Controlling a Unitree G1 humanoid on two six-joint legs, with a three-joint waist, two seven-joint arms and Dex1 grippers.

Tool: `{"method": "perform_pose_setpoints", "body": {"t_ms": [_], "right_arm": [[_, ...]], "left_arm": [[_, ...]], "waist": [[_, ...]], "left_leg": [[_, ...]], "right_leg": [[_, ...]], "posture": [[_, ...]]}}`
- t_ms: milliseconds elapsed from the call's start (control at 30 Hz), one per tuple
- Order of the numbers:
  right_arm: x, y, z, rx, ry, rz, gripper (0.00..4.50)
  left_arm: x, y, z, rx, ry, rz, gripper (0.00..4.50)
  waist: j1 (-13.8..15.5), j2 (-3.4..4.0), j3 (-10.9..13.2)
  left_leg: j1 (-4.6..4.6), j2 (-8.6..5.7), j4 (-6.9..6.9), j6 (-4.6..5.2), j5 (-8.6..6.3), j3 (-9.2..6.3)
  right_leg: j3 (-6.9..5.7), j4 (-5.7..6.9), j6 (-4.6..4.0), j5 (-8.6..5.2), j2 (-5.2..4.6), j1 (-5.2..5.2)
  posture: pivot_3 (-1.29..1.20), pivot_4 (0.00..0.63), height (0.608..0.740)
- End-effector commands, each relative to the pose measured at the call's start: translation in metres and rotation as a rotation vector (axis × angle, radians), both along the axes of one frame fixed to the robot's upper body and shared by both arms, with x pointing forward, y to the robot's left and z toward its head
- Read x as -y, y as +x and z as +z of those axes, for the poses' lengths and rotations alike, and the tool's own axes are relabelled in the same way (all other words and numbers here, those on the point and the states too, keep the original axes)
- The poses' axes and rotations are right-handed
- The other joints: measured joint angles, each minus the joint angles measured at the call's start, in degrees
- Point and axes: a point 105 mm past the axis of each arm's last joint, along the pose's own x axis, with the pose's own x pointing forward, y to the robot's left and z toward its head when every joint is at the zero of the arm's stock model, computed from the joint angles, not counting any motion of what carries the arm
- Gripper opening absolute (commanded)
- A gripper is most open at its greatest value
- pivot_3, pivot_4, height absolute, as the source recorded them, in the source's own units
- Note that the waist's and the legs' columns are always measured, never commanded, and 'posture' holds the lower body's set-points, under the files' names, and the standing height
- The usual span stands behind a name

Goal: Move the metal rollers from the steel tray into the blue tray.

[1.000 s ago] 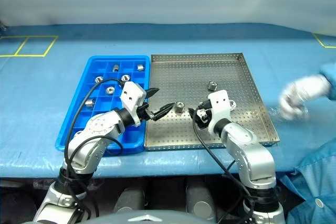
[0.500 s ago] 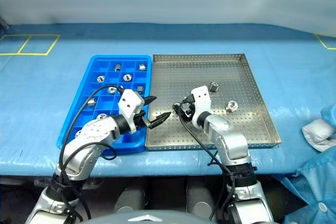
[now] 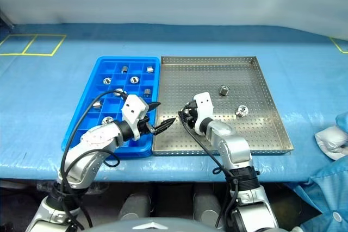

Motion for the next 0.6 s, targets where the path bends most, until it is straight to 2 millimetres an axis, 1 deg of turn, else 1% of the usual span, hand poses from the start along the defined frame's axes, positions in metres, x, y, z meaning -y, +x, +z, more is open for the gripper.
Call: {"method": "perform_pose_setpoints", "body": {"t_ms": [33,100,200,300,367,467,600], "right_arm": [[-0.001,0.0,0.02,0.084,0.005,0.017,1.85],[-0.001,-0.001,0.025,0.104,-0.003,0.027,1.85],[-0.006,-0.003,0.043,0.158,-0.002,0.072,1.85],[-0.023,-0.006,0.071,0.222,0.022,0.17,1.85],[-0.032,-0.006,0.081,0.239,0.024,0.214,1.85],[-0.05,-0.004,0.086,0.251,0.014,0.296,1.85],[-0.068,0.003,0.084,0.261,0.0,0.36,1.85]], "left_arm": [[0.0,-0.003,0.014,0.058,-0.003,-0.004,4.24],[-0.001,-0.005,0.014,0.057,-0.002,-0.002,4.24],[-0.004,-0.011,0.016,0.057,-0.015,0.007,4.24],[-0.013,-0.019,0.019,0.065,-0.015,0.057,4.24],[-0.02,-0.023,0.02,0.07,-0.007,0.094,4.24],[-0.033,-0.026,0.023,0.088,-0.003,0.183,4.24],[-0.049,-0.024,0.028,0.123,-0.017,0.325,4.24]], "waist": [[0.02,0.01,0.0],[-0.01,0.01,0.01],[-0.01,0.02,0.01],[-0.02,0.07,0.05],[0.32,0.07,0.05],[1.2,0.08,0.05],[3.02,0.08,0.05]], "left_leg": [[0.0,0.0,0.0,0.0,0.0,0.0],[0.0,0.0,-0.01,0.0,0.0,0.01],[-0.01,0.01,-0.02,0.0,0.0,0.0],[0.0,0.03,-0.04,0.0,0.0,0.0],[0.03,0.04,-0.03,0.0,0.0,-0.02],[0.07,0.09,-0.03,0.0,0.0,-0.08],[0.03,0.09,-0.07,0.0,0.0,-0.13]], "right_leg": [[0.0,0.0,0.0,0.0,0.0,0.0],[0.0,0.0,0.0,0.0,0.0,0.0],[0.0,0.01,-0.01,0.0,0.0,-0.03],[0.0,0.02,-0.02,-0.01,0.0,-0.03],[-0.03,0.05,-0.03,-0.01,0.01,-0.02],[-0.1,0.07,-0.07,-0.03,0.06,0.0],[-0.16,0.04,-0.12,-0.06,0.06,0.0]], "posture": [[0.1,0.15,0.74],[0.11,0.15,0.74],[0.13,0.15,0.74],[0.17,0.15,0.74],[0.2,0.15,0.74],[0.25,0.15,0.74],[0.3,0.15,0.74]]}}
